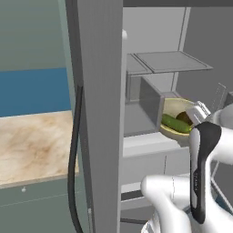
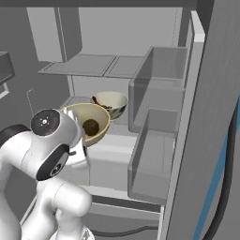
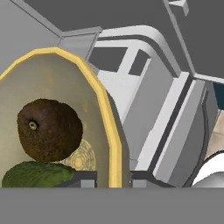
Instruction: Place the bowl with the cucumber and avocado on the top shelf of the fridge. Place the bowl with the chicken drumsticks on the second highest shelf of the fridge.
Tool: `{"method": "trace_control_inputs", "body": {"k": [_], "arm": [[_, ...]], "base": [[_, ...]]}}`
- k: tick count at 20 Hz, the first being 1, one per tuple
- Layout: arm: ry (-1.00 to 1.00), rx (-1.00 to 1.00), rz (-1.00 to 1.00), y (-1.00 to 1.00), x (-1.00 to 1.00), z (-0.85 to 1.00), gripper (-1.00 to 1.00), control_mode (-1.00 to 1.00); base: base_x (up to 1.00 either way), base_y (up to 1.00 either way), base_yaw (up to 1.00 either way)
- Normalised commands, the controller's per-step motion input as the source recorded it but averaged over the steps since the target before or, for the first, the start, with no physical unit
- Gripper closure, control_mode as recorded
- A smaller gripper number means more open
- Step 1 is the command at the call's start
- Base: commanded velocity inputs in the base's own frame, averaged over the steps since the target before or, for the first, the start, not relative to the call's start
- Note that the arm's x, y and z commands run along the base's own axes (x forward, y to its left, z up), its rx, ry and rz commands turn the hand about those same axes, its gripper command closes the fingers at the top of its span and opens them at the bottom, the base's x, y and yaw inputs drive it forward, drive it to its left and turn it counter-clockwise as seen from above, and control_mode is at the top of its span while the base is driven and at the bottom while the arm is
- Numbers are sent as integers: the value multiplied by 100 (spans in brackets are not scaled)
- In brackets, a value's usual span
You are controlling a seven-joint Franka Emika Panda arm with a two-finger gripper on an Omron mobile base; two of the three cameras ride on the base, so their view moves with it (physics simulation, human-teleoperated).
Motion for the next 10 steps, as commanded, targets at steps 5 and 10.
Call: {"method": "trace_control_inputs", "body": {"k": [5, 10], "arm": [[-35, -1, 0, 1, -15, 100, 100, -100], [-25, -1, -1, 0, 3, 100, 100, -100]], "base": [[0, 0, 0], [0, 0, 0]]}}
